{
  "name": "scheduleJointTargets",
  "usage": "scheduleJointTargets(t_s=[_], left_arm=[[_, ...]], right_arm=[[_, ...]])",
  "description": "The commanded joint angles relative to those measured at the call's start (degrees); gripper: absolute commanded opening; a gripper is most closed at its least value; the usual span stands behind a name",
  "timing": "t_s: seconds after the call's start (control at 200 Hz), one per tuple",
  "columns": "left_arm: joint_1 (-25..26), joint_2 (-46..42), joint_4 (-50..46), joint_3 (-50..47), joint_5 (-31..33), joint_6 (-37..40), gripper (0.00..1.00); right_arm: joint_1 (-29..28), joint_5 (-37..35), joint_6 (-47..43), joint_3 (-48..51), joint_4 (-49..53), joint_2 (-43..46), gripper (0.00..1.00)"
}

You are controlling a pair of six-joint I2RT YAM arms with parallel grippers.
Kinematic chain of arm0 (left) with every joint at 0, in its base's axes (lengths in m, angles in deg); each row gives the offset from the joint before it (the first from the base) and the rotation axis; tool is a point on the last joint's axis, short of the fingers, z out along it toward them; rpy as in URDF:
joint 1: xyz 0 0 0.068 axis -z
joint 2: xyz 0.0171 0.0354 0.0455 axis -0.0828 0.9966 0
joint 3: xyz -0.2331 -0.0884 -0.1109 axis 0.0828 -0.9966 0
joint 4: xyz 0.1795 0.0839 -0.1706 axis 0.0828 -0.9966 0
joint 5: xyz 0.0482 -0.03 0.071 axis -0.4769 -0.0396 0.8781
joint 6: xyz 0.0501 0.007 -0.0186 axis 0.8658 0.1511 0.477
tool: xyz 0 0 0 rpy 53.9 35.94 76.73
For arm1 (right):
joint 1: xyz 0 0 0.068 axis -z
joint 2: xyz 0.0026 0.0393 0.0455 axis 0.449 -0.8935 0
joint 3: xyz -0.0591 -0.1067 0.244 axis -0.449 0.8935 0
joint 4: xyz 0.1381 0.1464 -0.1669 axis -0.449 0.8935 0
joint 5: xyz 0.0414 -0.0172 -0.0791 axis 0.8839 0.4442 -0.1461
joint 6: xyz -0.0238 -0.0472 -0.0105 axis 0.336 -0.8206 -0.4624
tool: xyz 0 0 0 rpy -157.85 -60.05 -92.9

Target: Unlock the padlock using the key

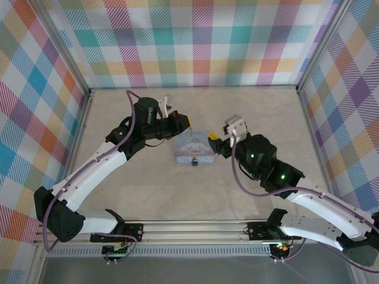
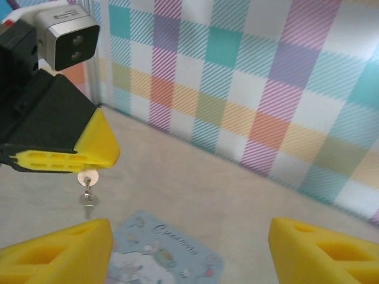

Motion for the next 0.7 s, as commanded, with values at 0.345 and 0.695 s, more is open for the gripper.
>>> scheduleJointTargets(t_s=[0.345, 0.695], left_arm=[[0.1, -5.9, 11.3, -6.8, -0.4, 4.5, 0.0], [4.6, -6.0, 19.6, -8.6, 0.5, 2.8, 0.0]], right_arm=[[17.2, 47.6, 51.3, 8.1, -20.6, -3.1, 0.81], [18.9, 55.5, 63.8, 15.1, -44.7, -8.4, 0.59]])
